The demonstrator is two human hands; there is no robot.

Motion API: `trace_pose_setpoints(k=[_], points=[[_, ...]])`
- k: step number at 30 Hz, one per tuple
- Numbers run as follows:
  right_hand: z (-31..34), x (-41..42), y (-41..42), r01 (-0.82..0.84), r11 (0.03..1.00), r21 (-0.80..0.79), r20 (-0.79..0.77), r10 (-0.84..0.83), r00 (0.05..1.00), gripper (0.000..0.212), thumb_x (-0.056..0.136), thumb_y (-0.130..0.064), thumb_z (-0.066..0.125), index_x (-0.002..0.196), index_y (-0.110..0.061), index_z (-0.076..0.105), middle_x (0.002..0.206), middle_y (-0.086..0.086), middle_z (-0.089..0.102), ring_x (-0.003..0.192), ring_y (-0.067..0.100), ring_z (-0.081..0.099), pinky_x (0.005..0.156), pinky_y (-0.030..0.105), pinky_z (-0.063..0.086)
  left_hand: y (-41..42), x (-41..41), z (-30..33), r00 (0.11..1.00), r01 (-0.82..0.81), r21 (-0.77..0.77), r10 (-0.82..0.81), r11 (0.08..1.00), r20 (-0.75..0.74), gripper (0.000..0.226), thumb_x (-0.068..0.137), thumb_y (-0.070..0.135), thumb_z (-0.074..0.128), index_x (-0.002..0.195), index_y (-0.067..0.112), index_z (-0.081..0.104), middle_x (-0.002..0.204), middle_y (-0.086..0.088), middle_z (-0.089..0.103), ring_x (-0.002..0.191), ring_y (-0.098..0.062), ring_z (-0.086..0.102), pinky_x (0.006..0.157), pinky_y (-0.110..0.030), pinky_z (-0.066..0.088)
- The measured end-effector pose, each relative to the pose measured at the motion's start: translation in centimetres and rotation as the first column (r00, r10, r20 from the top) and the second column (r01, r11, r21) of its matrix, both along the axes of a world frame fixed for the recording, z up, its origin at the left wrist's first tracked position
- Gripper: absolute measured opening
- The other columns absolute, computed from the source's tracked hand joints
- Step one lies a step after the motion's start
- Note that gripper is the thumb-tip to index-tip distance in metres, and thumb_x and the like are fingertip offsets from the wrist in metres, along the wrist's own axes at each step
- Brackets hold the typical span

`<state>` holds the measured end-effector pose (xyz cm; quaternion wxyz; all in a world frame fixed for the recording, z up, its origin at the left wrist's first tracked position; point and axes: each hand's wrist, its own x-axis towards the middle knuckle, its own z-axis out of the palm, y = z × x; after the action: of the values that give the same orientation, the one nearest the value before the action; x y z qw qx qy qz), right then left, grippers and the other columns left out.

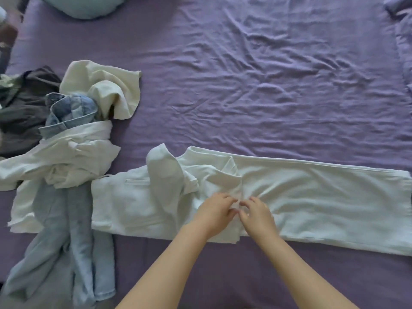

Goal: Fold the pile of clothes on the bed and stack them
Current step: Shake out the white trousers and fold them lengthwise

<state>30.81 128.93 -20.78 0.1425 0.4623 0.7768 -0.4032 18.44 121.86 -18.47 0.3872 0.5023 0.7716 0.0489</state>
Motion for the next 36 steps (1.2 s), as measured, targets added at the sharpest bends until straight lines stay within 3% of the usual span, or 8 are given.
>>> trace_pose_setpoints(k=[5, 8, 11, 16, 21, 28, 31, 36], points=[[2.7, -6.9, -3.2, 0.150, 0.986, 0.067, -0.395, -0.112, 0.912, 0.028, 0.091, -0.010, 0.058, 0.119, -0.009, 0.061, 0.121, 0.004, 0.061, 0.116, 0.022, 0.050, 0.097, 0.016, 0.030, -4.1, -6.9, 3.4, 0.965, -0.204, 0.341, 0.247, 0.918, -0.088, 0.025, 0.091, 0.007, 0.059, 0.115, 0.005, 0.068, 0.116, -0.011, 0.065, 0.110, -0.030, 0.059, 0.088, -0.035, 0.049], [3.0, -11.8, -4.4, 0.063, 0.992, -0.111, -0.435, -0.105, 0.894, 0.048, 0.092, -0.024, 0.061, 0.136, -0.010, 0.047, 0.135, 0.002, 0.053, 0.125, 0.019, 0.046, 0.104, 0.031, 0.037, -4.6, -11.6, 4.2, 0.922, -0.184, 0.476, 0.319, 0.860, -0.219, 0.034, 0.083, -0.001, 0.063, 0.117, 0.004, 0.066, 0.123, -0.019, 0.059, 0.115, -0.037, 0.055, 0.093, -0.042, 0.049], [1.6, -14.9, -5.0, 0.028, 0.991, -0.134, -0.338, -0.072, 0.938, 0.055, 0.088, -0.026, 0.066, 0.137, -0.011, 0.046, 0.134, 0.004, 0.054, 0.125, 0.023, 0.047, 0.104, 0.034, 0.036, -3.8, -15.3, 3.8, 0.924, -0.207, 0.308, 0.289, 0.928, -0.249, 0.045, 0.094, 0.018, 0.058, 0.138, 0.018, 0.050, 0.153, -0.014, 0.029, 0.142, -0.033, 0.023, 0.114, -0.040, 0.024], [1.6, -13.9, -4.8, 0.230, 0.964, -0.132, -0.408, -0.264, 0.874, 0.009, 0.088, -0.010, 0.062, 0.091, -0.012, 0.070, 0.078, -0.004, 0.060, 0.081, 0.021, 0.052, 0.072, 0.028, 0.038, -2.5, -17.5, 2.6, 0.898, -0.441, 0.134, 0.436, 0.887, 0.066, 0.046, 0.095, 0.043, 0.051, 0.140, 0.033, 0.047, 0.160, -0.009, 0.006, 0.146, -0.024, 0.002, 0.115, -0.036, 0.014], [5.5, -11.5, -3.8, 0.183, 0.967, -0.179, -0.570, -0.254, 0.781, 0.025, 0.086, -0.009, 0.068, 0.095, -0.032, 0.068, 0.091, -0.006, 0.064, 0.089, 0.016, 0.055, 0.080, 0.025, 0.043, -0.2, -18.7, 2.2, 0.807, -0.590, -0.030, 0.590, 0.807, -0.012, 0.065, 0.095, 0.057, 0.038, 0.147, 0.019, 0.033, 0.152, -0.013, 0.031, 0.141, -0.031, 0.023, 0.112, -0.043, 0.023], [7.8, -6.3, -2.2, 0.081, 0.985, 0.151, -0.544, 0.014, 0.839, 0.026, 0.083, -0.002, 0.070, 0.107, -0.010, 0.071, 0.089, 0.000, 0.061, 0.089, 0.016, 0.054, 0.082, 0.006, 0.035, 4.9, -17.4, 4.0, 0.885, -0.376, -0.208, 0.416, 0.903, 0.207, 0.053, 0.090, 0.066, 0.040, 0.107, 0.022, 0.063, 0.103, -0.002, 0.065, 0.092, -0.020, 0.058, 0.077, -0.030, 0.039], [9.1, -2.5, 0.2, 0.176, 0.975, 0.138, -0.552, -0.071, 0.831, 0.026, 0.083, -0.003, 0.070, 0.105, -0.016, 0.071, 0.089, -0.004, 0.060, 0.089, 0.016, 0.056, 0.080, 0.005, 0.036, 7.1, -15.3, 5.1, 0.881, -0.295, -0.211, 0.351, 0.932, 0.316, 0.028, 0.081, 0.052, 0.068, 0.082, 0.025, 0.071, 0.069, 0.008, 0.063, 0.068, -0.012, 0.057, 0.062, -0.020, 0.045], [11.0, 4.9, 4.5, 0.497, 0.848, -0.186, -0.630, -0.491, 0.601, 0.020, 0.083, -0.027, 0.068, 0.093, -0.044, 0.069, 0.098, -0.006, 0.068, 0.098, 0.015, 0.063, 0.090, 0.028, 0.046, 12.4, -8.6, 7.9, 0.762, -0.399, 0.023, 0.317, 0.917, 0.565, 0.011, 0.086, 0.031, 0.069, 0.077, 0.024, 0.068, 0.067, 0.015, 0.064, 0.060, -0.002, 0.056, 0.052, -0.013, 0.043]])
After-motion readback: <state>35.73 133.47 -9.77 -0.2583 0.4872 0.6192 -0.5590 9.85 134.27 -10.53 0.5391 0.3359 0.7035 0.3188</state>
